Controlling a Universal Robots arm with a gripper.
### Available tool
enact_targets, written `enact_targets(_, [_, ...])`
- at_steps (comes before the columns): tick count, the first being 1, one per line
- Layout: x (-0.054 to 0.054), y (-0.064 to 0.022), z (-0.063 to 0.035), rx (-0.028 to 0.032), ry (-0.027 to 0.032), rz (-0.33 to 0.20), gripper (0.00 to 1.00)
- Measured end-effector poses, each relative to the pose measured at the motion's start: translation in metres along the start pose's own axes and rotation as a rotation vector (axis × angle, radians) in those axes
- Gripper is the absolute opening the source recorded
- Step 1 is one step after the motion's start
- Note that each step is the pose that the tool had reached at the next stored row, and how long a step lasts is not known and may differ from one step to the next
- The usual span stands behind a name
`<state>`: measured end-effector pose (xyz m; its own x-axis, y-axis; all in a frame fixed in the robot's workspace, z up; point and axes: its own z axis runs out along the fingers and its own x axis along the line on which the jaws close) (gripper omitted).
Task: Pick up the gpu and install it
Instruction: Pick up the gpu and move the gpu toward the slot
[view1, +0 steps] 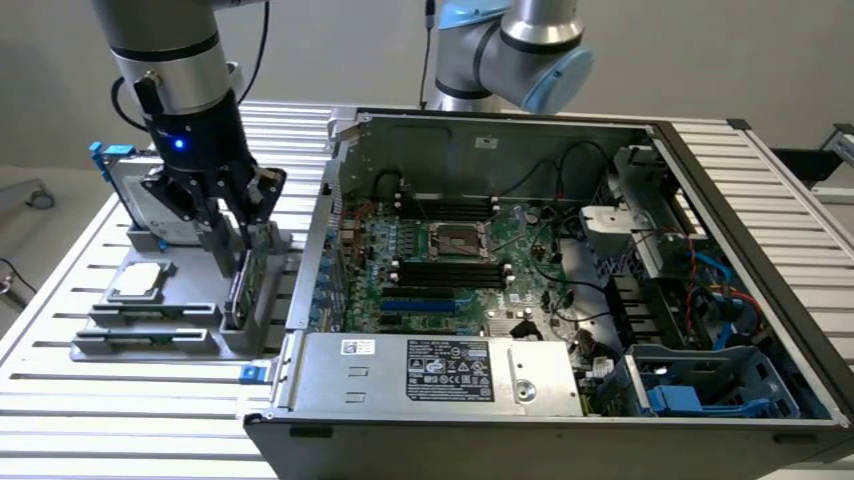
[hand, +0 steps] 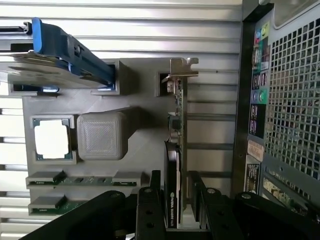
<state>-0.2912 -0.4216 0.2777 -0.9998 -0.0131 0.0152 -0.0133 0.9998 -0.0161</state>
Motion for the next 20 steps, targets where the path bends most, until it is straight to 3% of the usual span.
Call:
enact_targets(17, [-0.001, 0.0004, 0.0309, -0.0002, 0.0, 0.015, 0.36])
enact_targets(18, [-0.001, 0.0004, 0.0324, -0.0002, -0.0017, 0.015, 0.36])
enact_targets(20, [-0.001, 0.0004, 0.0337, 0.0, -0.0105, 0.015, 0.36])
